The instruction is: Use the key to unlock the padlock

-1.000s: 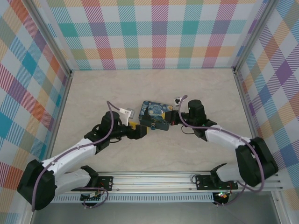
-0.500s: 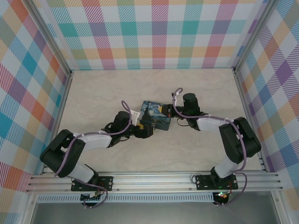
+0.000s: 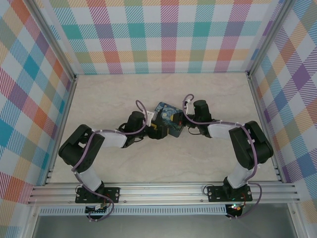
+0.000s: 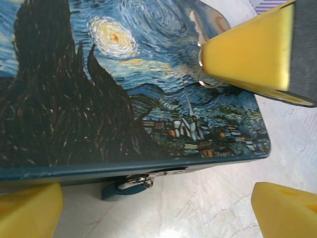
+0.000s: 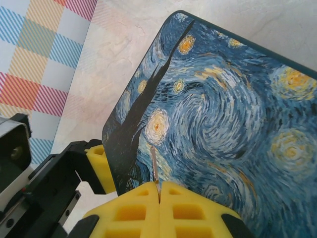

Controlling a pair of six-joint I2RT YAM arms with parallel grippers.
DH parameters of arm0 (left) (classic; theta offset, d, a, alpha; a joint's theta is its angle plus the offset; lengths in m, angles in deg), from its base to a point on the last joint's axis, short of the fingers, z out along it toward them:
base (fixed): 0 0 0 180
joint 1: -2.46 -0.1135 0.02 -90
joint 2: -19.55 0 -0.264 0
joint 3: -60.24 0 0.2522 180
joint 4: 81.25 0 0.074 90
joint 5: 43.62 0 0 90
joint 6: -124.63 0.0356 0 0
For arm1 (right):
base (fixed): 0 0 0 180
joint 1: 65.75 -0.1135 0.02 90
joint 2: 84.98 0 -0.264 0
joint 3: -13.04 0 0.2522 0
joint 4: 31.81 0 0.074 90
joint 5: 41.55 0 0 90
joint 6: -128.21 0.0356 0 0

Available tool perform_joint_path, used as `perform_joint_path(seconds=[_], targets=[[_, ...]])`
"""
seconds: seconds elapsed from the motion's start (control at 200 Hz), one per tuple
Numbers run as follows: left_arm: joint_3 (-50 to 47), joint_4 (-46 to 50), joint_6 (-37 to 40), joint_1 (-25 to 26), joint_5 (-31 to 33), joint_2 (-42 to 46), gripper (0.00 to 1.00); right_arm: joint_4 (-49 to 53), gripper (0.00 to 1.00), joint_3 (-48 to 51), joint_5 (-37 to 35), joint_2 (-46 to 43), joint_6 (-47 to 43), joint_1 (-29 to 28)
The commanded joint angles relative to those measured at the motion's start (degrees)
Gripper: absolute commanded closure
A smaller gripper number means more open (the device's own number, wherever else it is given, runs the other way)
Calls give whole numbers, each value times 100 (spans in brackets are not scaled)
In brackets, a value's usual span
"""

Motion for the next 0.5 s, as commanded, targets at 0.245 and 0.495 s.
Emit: perform_joint_path(seconds=[0.245,0.495], targets=[[356,-320,245,-36,-644,-566,17,33,98,300,-180,38,233,13],[427,-631,245,-36,-616,-940,22,89,98,252,-158,30,173,11]])
